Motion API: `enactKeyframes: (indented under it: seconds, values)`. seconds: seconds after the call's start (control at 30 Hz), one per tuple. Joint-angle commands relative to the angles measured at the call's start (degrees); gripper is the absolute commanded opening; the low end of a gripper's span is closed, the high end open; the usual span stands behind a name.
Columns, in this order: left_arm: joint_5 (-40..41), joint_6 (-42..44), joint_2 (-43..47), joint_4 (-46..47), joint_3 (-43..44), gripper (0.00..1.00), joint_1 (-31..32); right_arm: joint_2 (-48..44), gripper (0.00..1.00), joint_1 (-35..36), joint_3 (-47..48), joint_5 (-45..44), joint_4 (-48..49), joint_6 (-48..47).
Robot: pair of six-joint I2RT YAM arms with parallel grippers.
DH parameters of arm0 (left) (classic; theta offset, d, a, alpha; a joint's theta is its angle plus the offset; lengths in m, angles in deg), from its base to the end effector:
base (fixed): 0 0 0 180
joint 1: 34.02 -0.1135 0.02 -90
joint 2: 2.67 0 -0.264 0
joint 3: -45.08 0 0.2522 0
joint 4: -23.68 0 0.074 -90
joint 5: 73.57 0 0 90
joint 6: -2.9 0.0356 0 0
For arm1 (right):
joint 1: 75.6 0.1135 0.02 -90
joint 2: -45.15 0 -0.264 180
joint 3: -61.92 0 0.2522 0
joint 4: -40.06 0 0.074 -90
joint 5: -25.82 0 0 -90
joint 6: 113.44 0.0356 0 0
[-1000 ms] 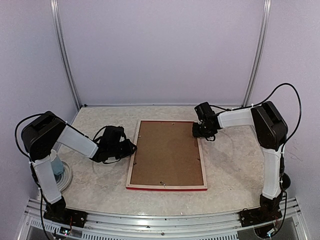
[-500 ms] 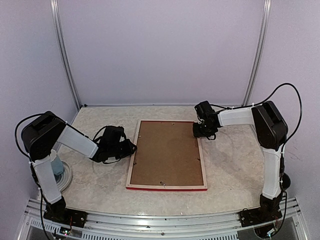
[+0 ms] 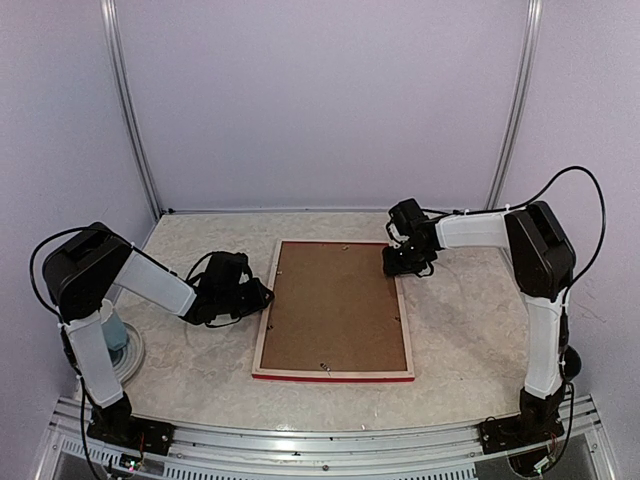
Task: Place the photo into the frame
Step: Press the fastener onto the backboard.
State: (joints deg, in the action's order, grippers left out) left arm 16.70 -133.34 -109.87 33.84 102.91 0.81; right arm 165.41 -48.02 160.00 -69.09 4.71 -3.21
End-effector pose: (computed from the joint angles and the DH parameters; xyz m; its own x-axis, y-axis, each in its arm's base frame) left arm 0.2851 -0.1982 0.1050 -0.7692 -0.3446 -0.5381 0.0182 0.8299 -0.5576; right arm 0.3961 0.2035 0.1540 -0.8471 -0.0538 -0.5287 -0.1360 0.9837 0.1179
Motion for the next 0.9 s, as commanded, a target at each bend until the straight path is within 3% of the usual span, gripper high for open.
enactKeyframes:
  seconds: [0.0, 0.37, 0.63, 0.87]
  values:
    - [-3.9, -1.5, -5.2, -13.6, -2.8, 0.11, 0.2, 2.1, 0.47, -0.6, 2.8, 0.7, -2.9, -2.4]
    - [-4.5, -1.5, -5.5, -13.4, -2.7, 0.11, 0.2, 6.9, 0.47, -3.0, 11.5, 4.8, -13.0, -15.0]
    - [-4.6, -1.7, -5.9, -13.2, -2.6, 0.11, 0.3, 9.1, 0.47, -3.1, 12.6, 5.4, -14.9, -20.5]
    - [-4.8, -1.7, -6.3, -13.2, -2.4, 0.11, 0.4, 8.5, 0.41, -3.1, 11.6, 4.3, -15.0, -23.7]
